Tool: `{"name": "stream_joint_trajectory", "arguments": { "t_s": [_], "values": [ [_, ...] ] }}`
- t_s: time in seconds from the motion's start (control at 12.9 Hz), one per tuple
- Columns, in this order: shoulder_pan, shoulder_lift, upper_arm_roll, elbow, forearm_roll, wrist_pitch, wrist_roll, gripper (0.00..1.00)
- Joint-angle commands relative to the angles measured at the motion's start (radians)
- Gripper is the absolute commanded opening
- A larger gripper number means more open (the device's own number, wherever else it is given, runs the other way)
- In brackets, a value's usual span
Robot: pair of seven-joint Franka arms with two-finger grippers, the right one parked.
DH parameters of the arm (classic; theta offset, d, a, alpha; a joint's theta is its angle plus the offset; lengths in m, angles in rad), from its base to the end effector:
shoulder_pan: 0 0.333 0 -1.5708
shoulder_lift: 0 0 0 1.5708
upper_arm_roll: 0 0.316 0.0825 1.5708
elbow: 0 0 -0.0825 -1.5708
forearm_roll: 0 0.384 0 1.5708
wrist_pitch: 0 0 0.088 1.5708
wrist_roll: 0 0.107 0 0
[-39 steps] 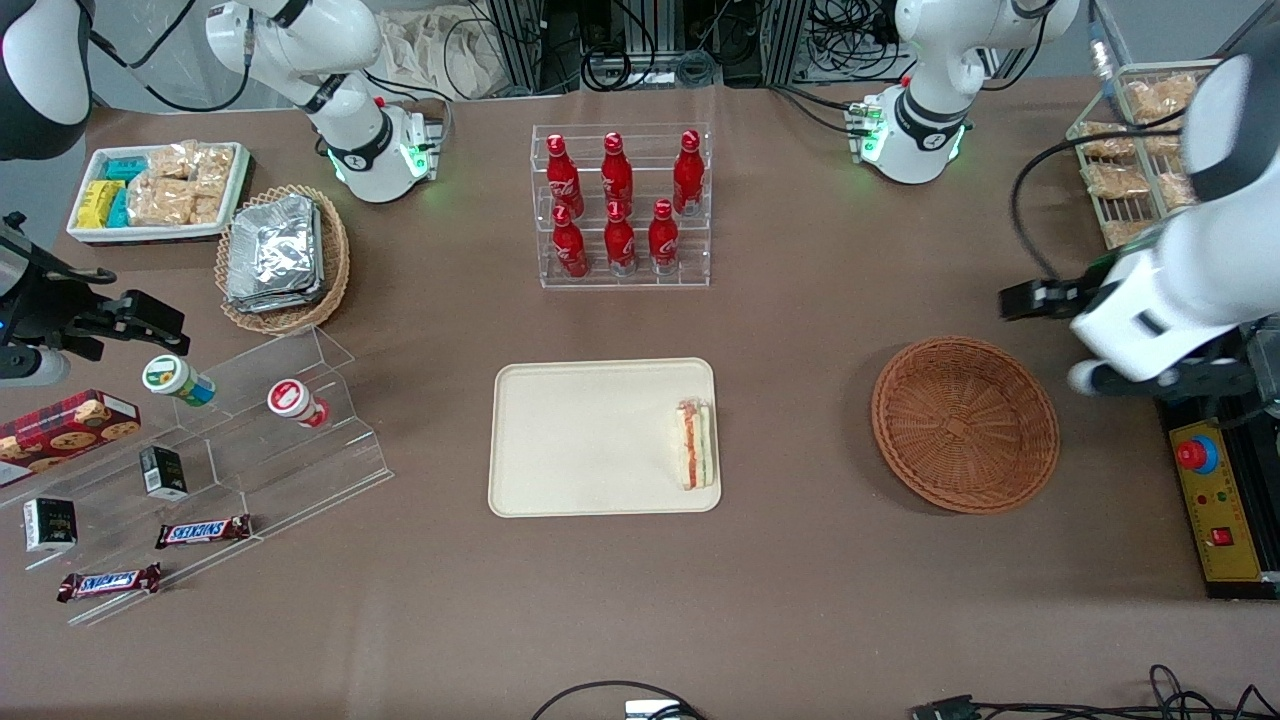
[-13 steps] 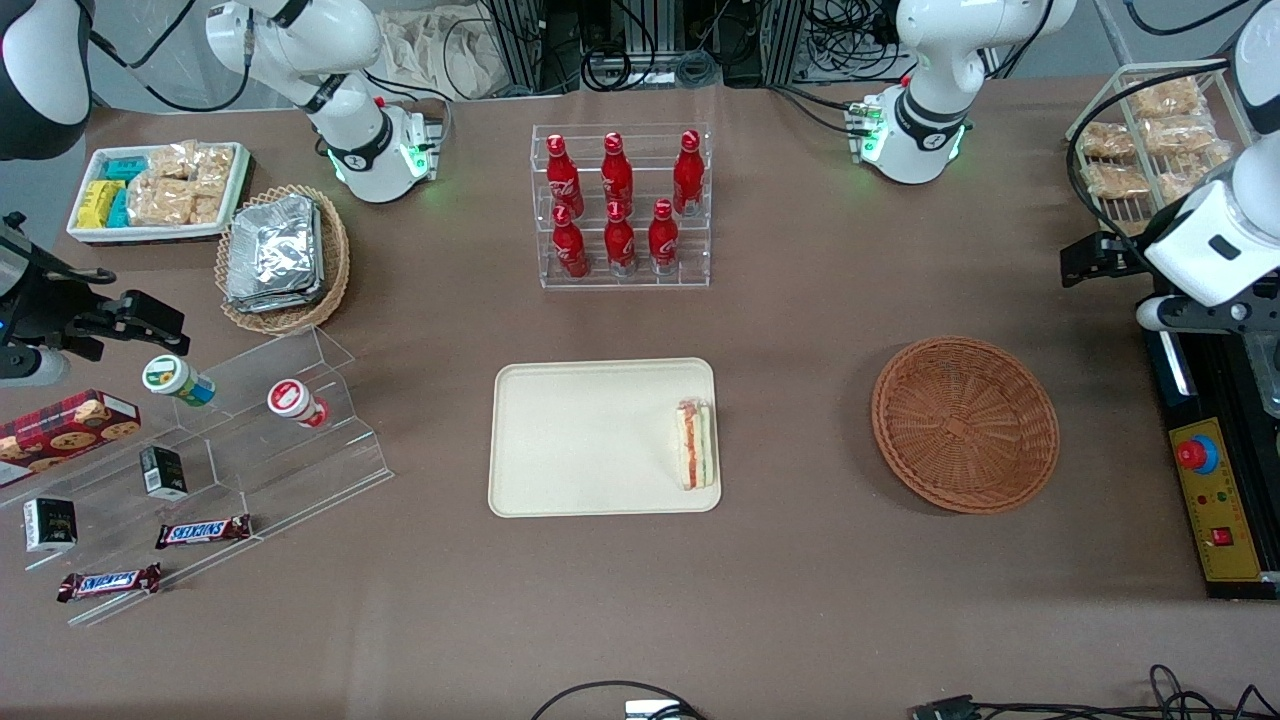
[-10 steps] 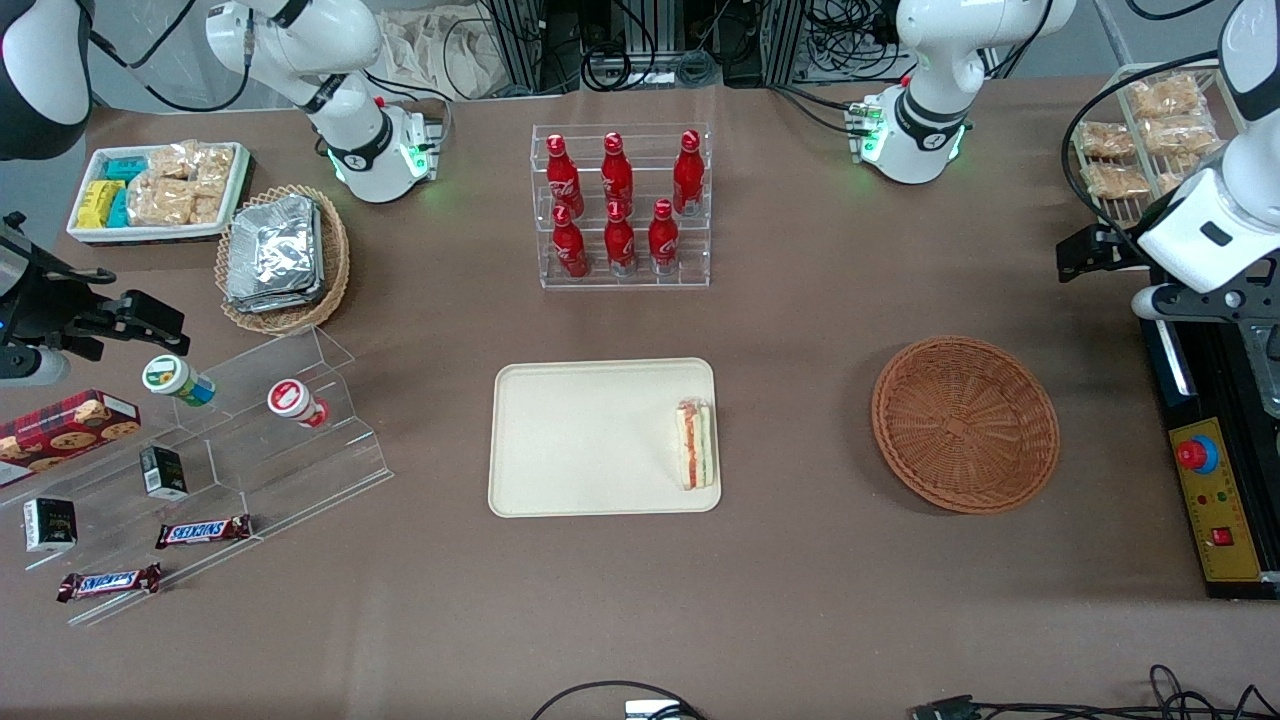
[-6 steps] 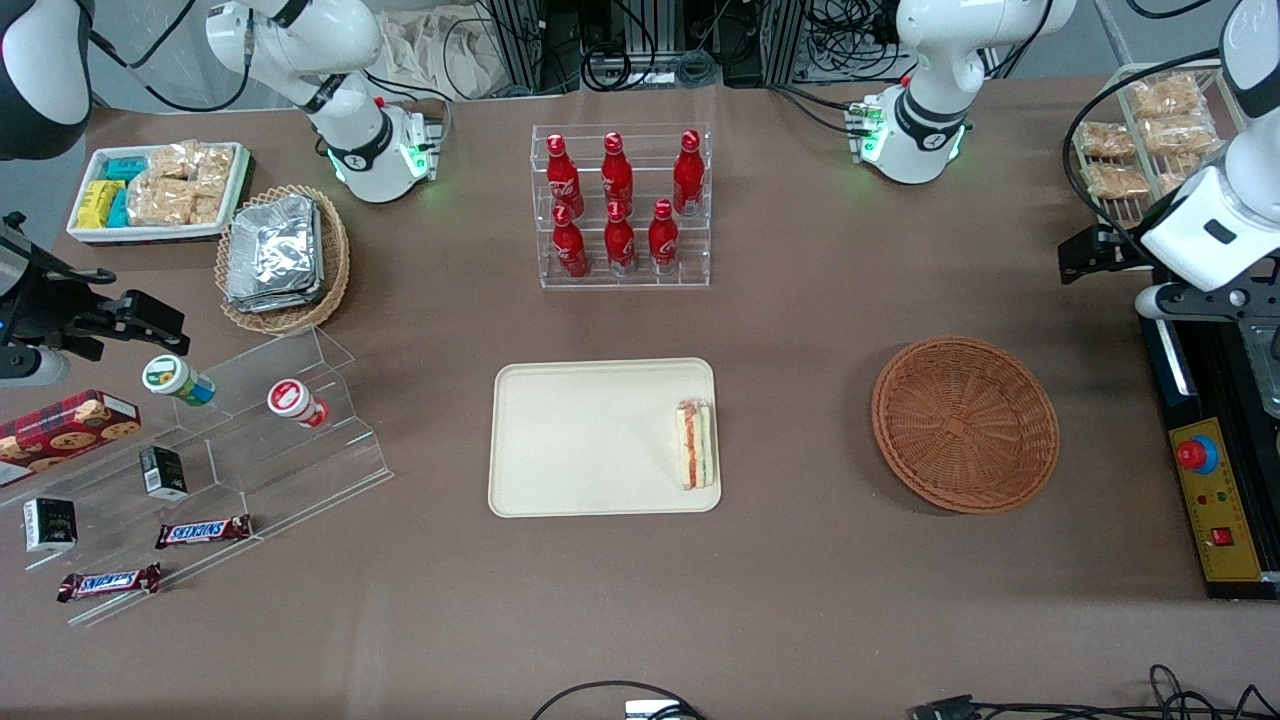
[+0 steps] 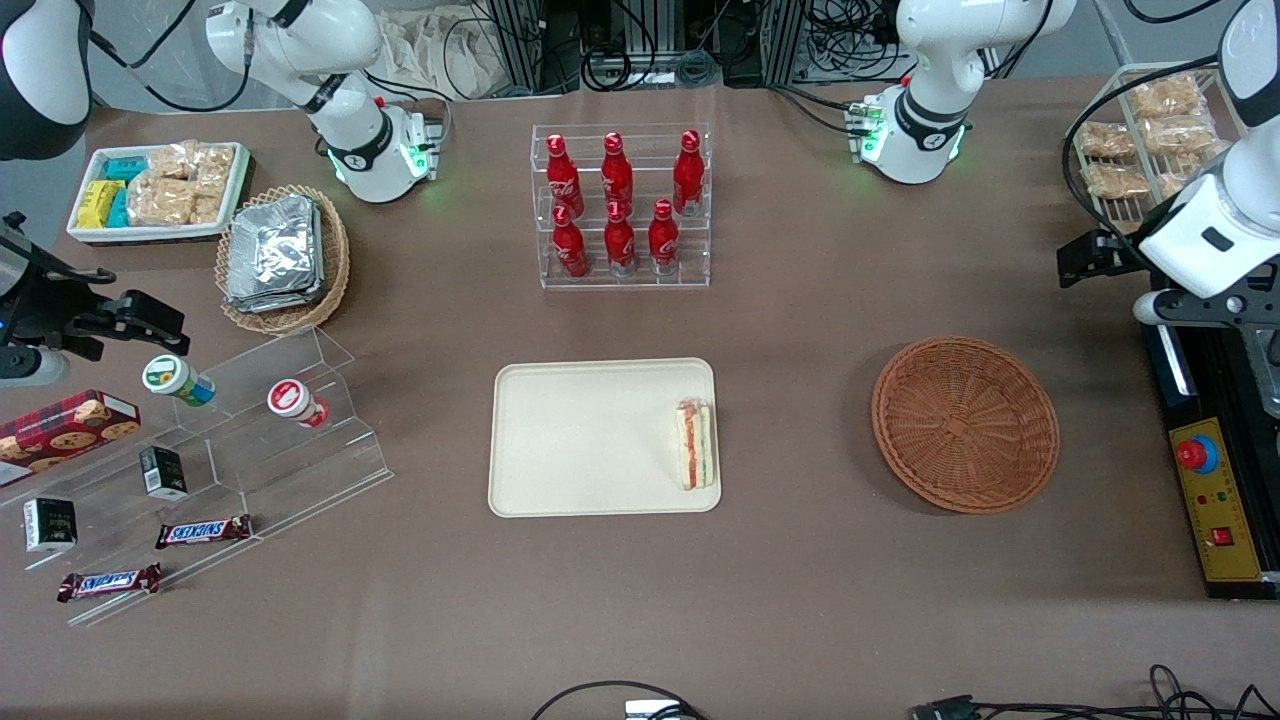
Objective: Place sandwich from basket to tray
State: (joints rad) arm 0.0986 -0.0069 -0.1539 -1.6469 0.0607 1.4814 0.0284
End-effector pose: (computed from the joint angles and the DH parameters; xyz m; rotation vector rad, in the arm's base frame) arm 0.5387 -0.0231 0.5859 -3.0655 0.1273 0.2426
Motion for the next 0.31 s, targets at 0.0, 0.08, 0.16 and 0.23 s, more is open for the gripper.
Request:
{"name": "stream_joint_trajectory", "arguments": {
  "t_s": [0.0, 0.08, 0.16, 0.23],
  "values": [
    [0.012, -0.002, -0.009, 0.004, 0.01, -0.004, -0.002, 1.0],
    [0.012, -0.002, -0.009, 0.004, 0.01, -0.006, -0.002, 1.0],
    [0.012, -0.002, -0.009, 0.004, 0.01, -0.004, -0.002, 1.0],
    [0.012, -0.001, -0.009, 0.005, 0.008, -0.003, -0.001, 1.0]
  ]
}}
